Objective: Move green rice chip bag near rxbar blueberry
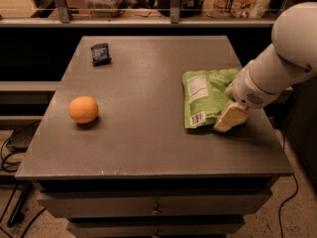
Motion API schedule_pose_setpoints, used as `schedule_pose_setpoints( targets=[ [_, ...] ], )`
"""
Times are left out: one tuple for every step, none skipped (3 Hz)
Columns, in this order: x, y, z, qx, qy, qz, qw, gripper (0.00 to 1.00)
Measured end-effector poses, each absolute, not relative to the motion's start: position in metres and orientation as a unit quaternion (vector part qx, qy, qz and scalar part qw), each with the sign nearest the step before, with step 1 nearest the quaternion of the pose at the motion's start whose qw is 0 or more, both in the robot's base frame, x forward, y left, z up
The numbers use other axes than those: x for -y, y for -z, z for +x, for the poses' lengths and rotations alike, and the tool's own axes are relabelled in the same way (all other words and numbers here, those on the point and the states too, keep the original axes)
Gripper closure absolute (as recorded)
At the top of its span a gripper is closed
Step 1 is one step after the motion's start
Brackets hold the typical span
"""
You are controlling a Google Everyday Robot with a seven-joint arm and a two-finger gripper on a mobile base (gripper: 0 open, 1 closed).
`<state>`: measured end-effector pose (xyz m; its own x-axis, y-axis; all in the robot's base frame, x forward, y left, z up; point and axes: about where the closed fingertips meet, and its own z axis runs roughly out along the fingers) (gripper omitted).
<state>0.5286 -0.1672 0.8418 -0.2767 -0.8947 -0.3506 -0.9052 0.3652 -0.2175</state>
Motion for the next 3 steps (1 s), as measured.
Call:
schedule_pose_setpoints(
  targets=[
    [0.161,-0.849,0.529,-0.790,-0.010,-0.576,0.211,0.83],
    [0.146,-0.861,0.534,-0.774,-0.014,-0.594,0.219,1.00],
    [0.123,-0.887,0.545,-0.750,-0.021,-0.616,0.240,1.00]
  ],
)
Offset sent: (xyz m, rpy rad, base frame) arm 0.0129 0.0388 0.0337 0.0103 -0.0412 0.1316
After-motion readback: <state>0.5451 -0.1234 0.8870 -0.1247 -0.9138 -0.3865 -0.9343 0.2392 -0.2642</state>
